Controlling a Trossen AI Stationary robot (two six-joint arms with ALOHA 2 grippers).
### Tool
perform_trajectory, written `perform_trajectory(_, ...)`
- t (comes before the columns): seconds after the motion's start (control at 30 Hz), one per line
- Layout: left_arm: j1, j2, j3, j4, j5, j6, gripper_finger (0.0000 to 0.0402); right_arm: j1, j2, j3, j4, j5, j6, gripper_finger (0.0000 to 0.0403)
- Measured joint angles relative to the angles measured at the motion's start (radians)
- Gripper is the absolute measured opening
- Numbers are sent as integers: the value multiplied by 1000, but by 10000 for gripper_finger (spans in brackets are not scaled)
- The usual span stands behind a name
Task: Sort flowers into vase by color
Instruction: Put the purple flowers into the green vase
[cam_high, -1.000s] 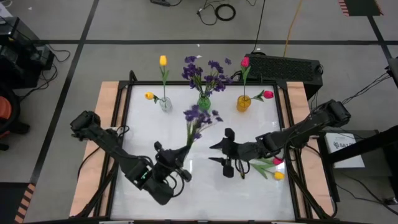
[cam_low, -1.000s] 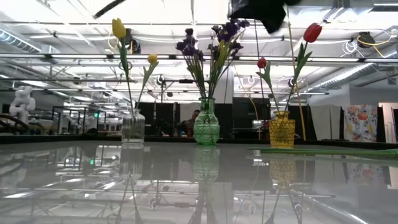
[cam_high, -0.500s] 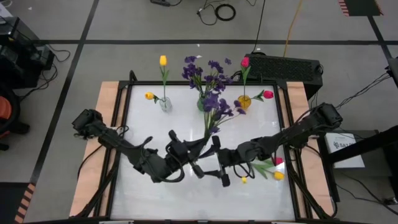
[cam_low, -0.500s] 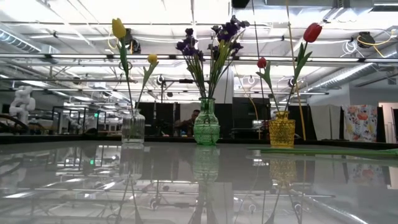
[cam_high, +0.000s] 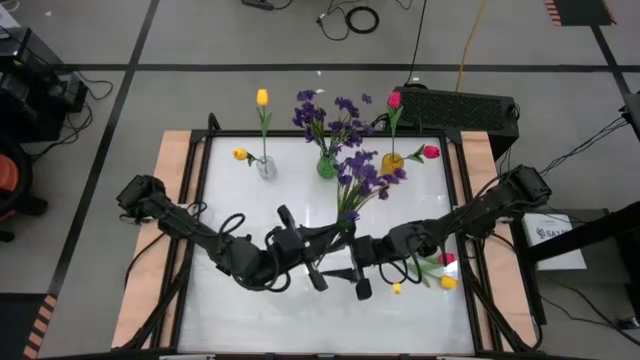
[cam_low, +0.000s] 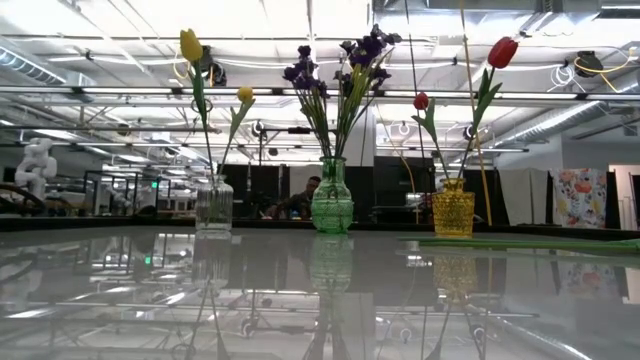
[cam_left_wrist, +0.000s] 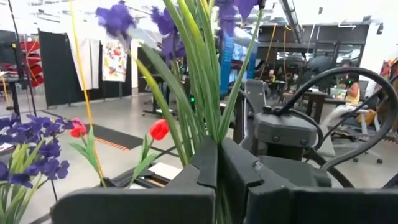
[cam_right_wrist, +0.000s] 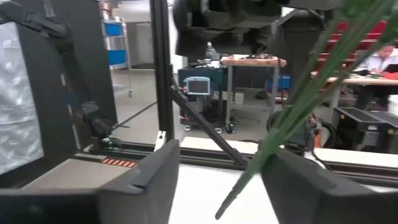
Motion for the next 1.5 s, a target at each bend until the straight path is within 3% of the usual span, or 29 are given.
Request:
perform_trajectory(0.1, -4, 0, 0, 2, 0, 17, 5, 0, 0, 0, 0, 32, -4, 158)
perform_trajectory(0.27, -15, 0, 0, 3, 0, 24, 5, -1, 0, 0, -22, 50, 1, 32)
perform_trajectory(0.33, -22, 0, 0, 2, 0, 29, 6, -1, -5, 0, -37, 58, 5, 13)
perform_trajectory(0.47, -40, 0, 0, -4, -12, 30, 31, -1, -35, 0, -109, 76, 26, 7)
perform_trajectory(0.57, -59, 0, 0, -19, -59, 34, 75, 0, -70, 0, -192, 93, 36, 5)
perform_trajectory(0.7, -92, -10, -2, -26, -135, 84, 165, 1, -128, 1, -302, 126, 33, 3)
perform_trajectory(0.87, -101, -10, -2, -28, -119, 99, 283, -7, -183, 1, -445, 128, 8, 2)
perform_trajectory(0.97, -60, 4, -1, -31, -114, 68, 325, -17, -208, 1, -510, 131, -24, 1)
perform_trajectory(1.13, 4, 42, -2, -18, -10, 46, 339, -29, -219, 1, -561, 198, -62, 1)
perform_trajectory(1.5, 49, 50, -2, -24, -24, 83, 326, -44, -219, 1, -619, 286, -135, 0)
